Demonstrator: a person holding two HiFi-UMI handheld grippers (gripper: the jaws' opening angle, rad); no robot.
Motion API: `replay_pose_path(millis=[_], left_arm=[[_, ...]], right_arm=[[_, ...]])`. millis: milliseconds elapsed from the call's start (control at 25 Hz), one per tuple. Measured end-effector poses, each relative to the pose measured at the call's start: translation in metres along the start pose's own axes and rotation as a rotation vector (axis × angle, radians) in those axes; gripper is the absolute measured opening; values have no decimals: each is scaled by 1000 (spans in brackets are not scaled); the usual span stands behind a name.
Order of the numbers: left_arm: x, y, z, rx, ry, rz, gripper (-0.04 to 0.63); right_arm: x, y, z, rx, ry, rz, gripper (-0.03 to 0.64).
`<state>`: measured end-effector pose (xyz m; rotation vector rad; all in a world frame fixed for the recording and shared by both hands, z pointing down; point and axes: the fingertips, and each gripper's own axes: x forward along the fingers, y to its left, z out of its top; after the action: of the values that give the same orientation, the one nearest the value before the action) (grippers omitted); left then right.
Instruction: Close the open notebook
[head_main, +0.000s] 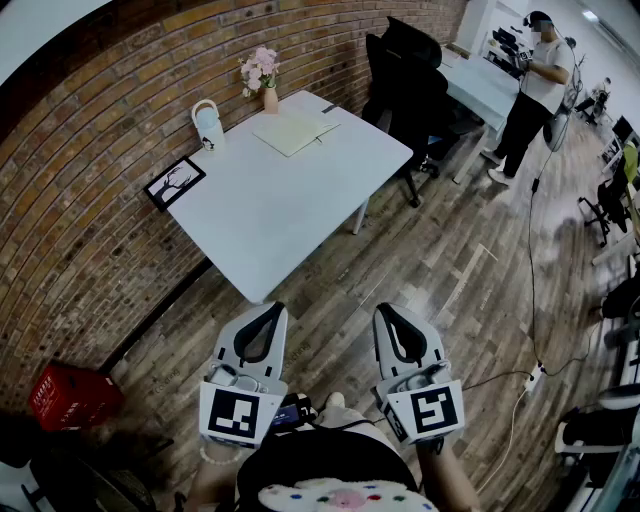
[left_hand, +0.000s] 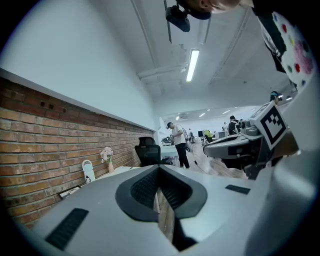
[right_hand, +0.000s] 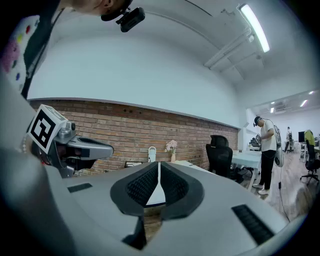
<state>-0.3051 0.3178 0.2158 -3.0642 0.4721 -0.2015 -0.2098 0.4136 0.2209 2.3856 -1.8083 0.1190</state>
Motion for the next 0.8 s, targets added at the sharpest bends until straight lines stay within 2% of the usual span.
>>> replay_pose_path(millis=[160,280,320,440,560,680,800], left_arm=[[2,-2,0,5,2,3,17],[2,-4,-5,89,31,-9,17],[2,-4,-5,88,32,-6,17],[3,-7,-1,9,4,19,17],[6,-11,0,24,10,21,17],[9,-17,-3,88,37,11,17],[14,-24,0,33,19,33,17]], right_arm=[[0,-2,-1,-2,2,7,41],[0,-3,-2,-3,1,14,41],[0,-4,-2,-3,0,17,41],[-1,-6,-1,-3,-3,23,41],[-2,-10,-2,0,-5,32,41],[-4,-16,-3,6,-5,41,41],[-7,-23,-5,-2,-14,46,41]])
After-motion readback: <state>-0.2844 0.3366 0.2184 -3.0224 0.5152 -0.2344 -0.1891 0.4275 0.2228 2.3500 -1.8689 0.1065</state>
